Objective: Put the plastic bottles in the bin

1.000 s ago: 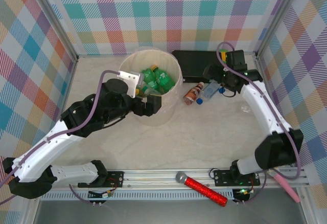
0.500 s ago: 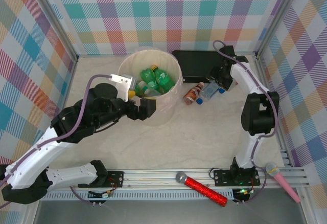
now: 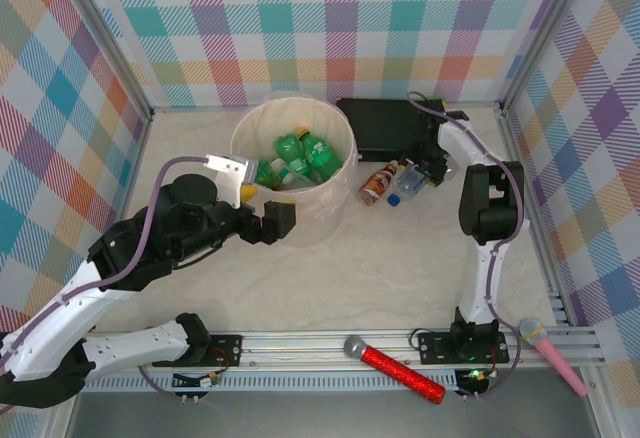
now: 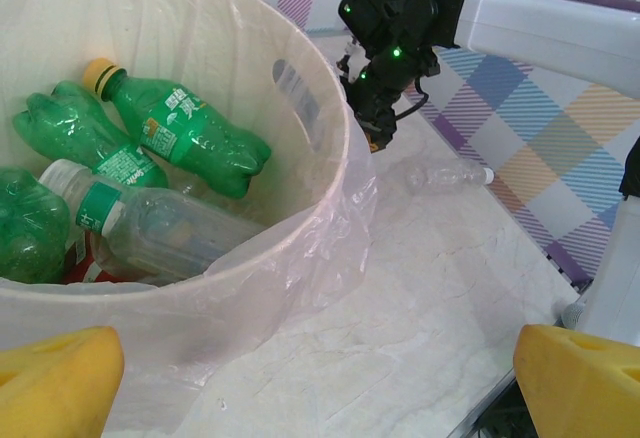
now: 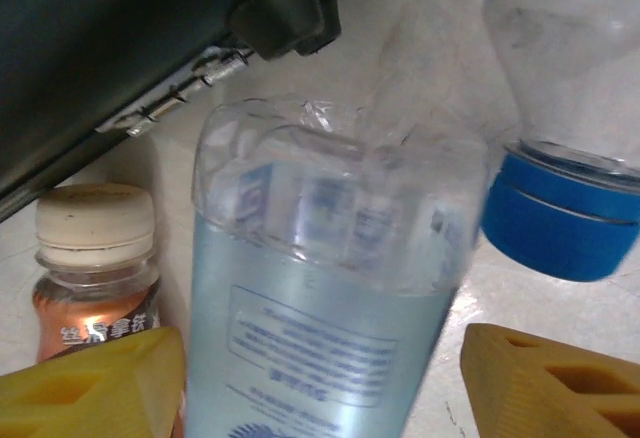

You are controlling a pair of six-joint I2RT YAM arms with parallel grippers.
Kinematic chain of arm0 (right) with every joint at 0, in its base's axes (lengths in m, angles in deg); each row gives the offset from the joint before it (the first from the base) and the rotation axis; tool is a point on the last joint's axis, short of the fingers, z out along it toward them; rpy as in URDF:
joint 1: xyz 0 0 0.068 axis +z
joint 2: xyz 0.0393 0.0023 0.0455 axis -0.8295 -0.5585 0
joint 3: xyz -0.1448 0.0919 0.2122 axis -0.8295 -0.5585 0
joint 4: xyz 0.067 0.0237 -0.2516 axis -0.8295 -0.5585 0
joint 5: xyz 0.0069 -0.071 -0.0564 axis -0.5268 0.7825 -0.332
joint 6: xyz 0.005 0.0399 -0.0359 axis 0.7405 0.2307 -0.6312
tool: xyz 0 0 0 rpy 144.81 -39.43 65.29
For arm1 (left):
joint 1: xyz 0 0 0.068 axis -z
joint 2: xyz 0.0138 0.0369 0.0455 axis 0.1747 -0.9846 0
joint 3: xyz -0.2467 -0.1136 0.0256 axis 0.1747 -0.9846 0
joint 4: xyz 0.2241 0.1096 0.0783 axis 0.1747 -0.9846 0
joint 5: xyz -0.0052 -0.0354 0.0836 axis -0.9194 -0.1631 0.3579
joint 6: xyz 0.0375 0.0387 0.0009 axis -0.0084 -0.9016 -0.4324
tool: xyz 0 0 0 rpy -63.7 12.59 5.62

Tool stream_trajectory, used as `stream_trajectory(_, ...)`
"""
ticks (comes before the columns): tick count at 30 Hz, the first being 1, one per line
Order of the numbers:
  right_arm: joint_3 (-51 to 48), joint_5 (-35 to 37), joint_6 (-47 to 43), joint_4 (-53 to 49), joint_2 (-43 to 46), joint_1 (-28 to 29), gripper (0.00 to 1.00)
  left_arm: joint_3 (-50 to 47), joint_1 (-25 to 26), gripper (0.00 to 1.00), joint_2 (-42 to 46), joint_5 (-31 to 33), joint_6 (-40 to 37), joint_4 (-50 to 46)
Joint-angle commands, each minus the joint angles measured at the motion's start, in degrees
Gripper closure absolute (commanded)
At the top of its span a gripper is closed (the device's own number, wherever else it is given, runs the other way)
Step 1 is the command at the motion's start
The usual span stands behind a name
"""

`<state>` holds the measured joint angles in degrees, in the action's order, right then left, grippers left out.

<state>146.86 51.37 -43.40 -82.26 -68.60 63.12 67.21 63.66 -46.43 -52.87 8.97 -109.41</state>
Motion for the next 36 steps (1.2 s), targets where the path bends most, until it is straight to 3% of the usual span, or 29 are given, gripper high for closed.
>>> stream_trajectory(1,-4.12,-0.32,0.68,0.48,2.12,-0.23,0.38,-0.49,0.54,0.00,0.90,0.39,-0.95,0.60)
stream_trajectory(6,-13.69,-1.99,0.28,4.97,7.64,-0.08,0.42,-1.41,0.54,0.00,0.98,0.41,-0.95,1.96)
stream_trajectory(11,-22.89,-3.37,-0.30,7.40,14.20,1.32,0.40,-1.42,0.54,0.00,0.34,-0.05,-0.95,2.00)
stream_trajectory(15,-28.47,-3.82,-0.89,8.61,18.55,2.33,0.33,-1.64,0.54,0.00,0.66,0.22,-0.90,2.23)
stream_trajectory(19,-27.13,-0.68,-2.25,6.72,17.27,2.25,0.22,-1.78,0.54,0.00,0.75,-0.22,-0.96,2.70)
stream_trajectory(26,-20.20,1.19,-2.97,3.43,9.73,0.87,0.21,-1.86,0.54,0.00,2.00,-0.08,-0.53,1.52)
stream_trajectory(32,-16.96,2.55,-4.08,2.39,6.65,0.36,0.26,-2.51,0.54,0.01,3.65,1.48,-0.59,0.69)
stream_trajectory(36,-16.32,2.61,-4.22,1.91,7.01,0.13,0.39,-2.31,0.54,0.00,3.56,1.27,-0.78,0.37)
